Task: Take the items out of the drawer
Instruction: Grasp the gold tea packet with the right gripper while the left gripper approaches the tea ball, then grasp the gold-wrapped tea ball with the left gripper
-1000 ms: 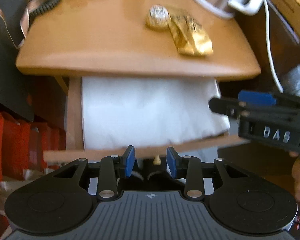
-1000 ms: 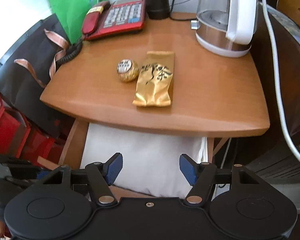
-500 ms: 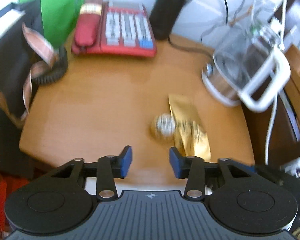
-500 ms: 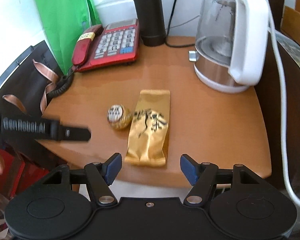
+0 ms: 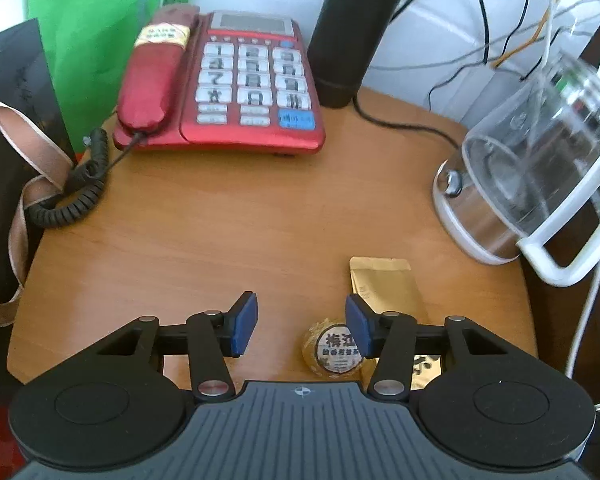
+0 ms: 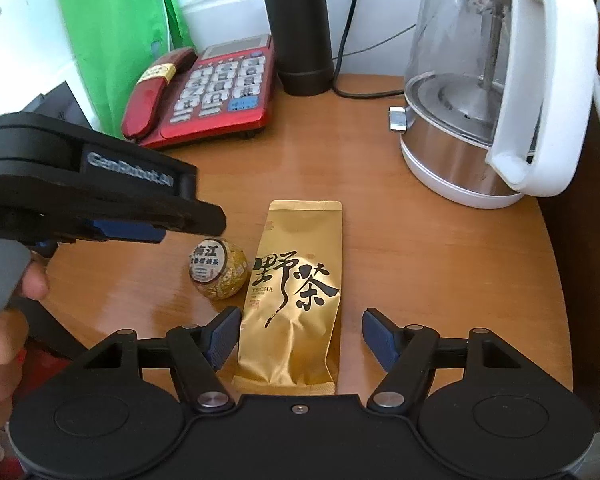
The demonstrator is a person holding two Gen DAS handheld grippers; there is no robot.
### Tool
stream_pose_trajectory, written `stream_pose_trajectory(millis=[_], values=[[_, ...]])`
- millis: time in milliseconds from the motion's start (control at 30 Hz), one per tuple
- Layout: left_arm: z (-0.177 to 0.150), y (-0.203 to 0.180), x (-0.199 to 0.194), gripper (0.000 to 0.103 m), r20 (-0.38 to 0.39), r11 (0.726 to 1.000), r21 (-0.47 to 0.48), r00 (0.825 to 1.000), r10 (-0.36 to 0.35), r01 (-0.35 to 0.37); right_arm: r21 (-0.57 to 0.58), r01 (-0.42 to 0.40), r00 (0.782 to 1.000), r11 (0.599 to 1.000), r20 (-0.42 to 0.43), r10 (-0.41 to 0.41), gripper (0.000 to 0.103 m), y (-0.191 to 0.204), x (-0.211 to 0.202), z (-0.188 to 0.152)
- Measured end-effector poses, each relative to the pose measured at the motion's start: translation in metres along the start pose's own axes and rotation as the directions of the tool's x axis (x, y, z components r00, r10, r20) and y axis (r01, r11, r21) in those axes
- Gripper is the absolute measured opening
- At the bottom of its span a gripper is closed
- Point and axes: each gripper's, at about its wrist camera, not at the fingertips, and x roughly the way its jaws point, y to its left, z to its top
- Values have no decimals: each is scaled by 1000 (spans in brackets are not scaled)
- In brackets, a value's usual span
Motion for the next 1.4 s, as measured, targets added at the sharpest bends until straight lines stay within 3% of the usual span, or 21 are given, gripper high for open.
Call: stream_pose_trajectory(millis=[400, 1400], values=[[-6, -1, 0, 52, -6, 1000, 13, 1000, 14, -14, -103, 17, 1000, 995, 2, -17, 52, 12, 1, -7], [-35, 8, -27, 56, -28, 999, 2, 999, -36, 36, -200, -26, 1000, 980, -14, 24, 49, 25, -29, -30]])
